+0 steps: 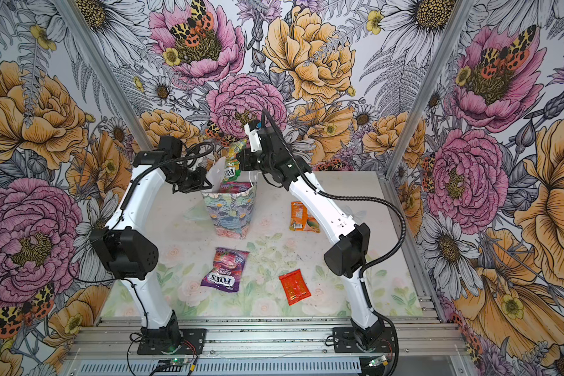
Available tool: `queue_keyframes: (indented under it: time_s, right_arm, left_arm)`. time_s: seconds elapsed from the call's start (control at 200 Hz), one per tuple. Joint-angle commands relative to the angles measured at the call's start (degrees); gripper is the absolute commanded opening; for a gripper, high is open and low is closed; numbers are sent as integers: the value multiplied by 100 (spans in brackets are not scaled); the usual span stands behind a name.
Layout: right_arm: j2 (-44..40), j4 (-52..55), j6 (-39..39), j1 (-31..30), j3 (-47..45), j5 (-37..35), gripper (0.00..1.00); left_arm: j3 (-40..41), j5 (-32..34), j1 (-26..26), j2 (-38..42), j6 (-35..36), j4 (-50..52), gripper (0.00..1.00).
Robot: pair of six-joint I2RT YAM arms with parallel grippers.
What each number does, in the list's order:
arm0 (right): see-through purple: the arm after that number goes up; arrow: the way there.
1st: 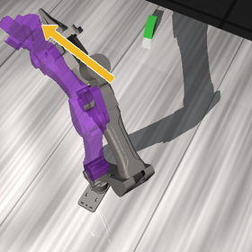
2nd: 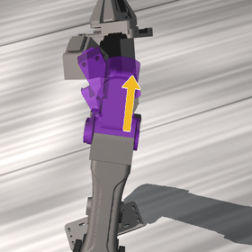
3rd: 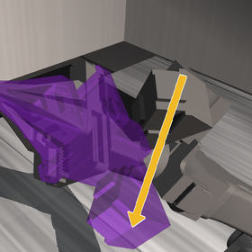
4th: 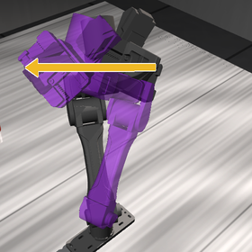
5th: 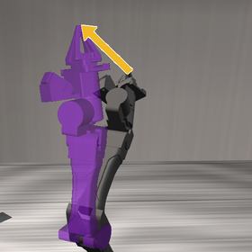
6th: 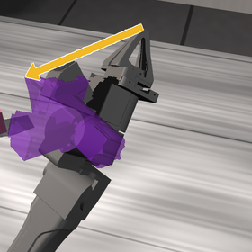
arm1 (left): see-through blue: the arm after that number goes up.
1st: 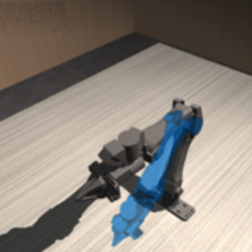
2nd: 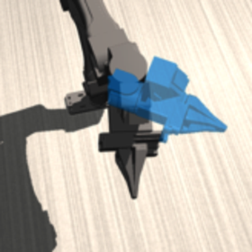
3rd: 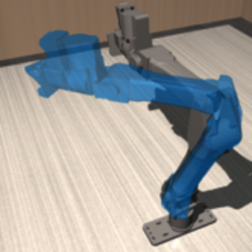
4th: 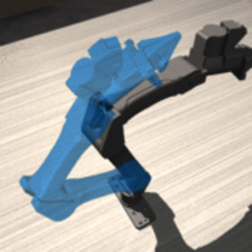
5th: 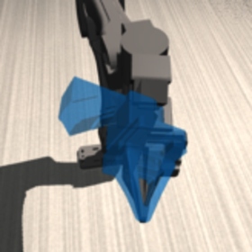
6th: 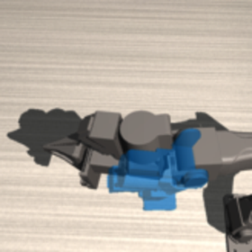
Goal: Place the snacks into the paper bag
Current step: Place the snack in the paper bag.
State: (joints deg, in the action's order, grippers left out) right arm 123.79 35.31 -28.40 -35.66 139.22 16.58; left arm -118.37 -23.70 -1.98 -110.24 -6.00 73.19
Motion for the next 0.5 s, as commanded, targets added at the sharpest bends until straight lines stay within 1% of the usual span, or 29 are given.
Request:
queue_keyframes:
  time_s: [0.0,0.33,0.495]
  right_arm:
    - [225,-261,-104,-22,284,181,0]
    - [701,-270,-307,-99,591,551,0]
    - [748,-262,-350,-103,577,627,0]
  left_arm:
    - [24,-227,66,285,-12,-142,0]
    - [26,-244,74,287,-8,-139,0]
    - [24,-241,81,301,-10,-140,0]
